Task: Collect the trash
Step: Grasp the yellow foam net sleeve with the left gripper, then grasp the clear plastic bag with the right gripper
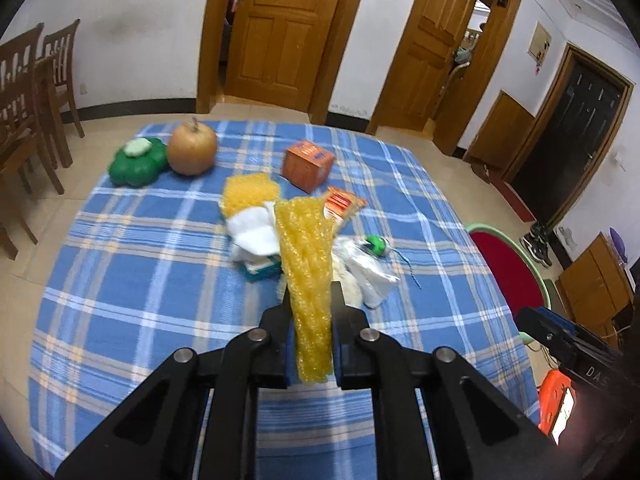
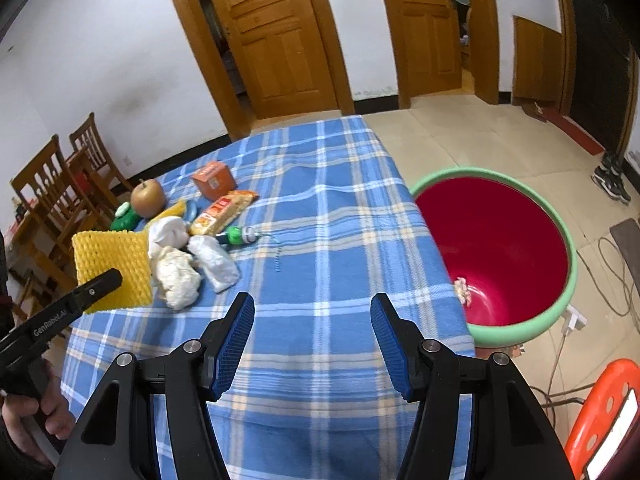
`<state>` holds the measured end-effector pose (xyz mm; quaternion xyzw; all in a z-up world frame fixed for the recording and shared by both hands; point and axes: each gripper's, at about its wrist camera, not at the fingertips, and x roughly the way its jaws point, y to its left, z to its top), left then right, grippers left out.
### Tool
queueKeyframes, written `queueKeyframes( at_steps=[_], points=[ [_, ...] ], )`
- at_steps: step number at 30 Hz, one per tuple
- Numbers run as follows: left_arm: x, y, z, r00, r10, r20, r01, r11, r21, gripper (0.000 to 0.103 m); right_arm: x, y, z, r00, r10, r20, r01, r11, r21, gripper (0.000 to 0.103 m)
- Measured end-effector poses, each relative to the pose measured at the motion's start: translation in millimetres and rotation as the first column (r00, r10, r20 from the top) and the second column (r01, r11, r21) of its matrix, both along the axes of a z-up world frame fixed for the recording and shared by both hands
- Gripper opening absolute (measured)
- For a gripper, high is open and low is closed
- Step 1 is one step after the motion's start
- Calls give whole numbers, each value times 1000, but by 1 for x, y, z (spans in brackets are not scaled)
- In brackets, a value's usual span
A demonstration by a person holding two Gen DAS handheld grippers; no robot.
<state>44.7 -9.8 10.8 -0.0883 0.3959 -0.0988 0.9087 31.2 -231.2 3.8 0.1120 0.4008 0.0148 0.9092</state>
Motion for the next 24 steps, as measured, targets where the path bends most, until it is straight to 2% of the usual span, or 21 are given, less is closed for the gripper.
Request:
queueKeyframes(
  at_steps=[5,10,24],
  points=[
    [-2,23,1,999,53,12,-53,998,25,13,10,20,2,999,46,4,-46,999,-4,62],
    [1,40,-9,996,91,-8,-91,995,32,13,27,43,-3,995,97,-10,-97,995,-12,62],
    [17,60,-35,990,129,-49,-127,991,47,13,77,82,-40,980,174,-93,-177,984,-27,61]
  ],
)
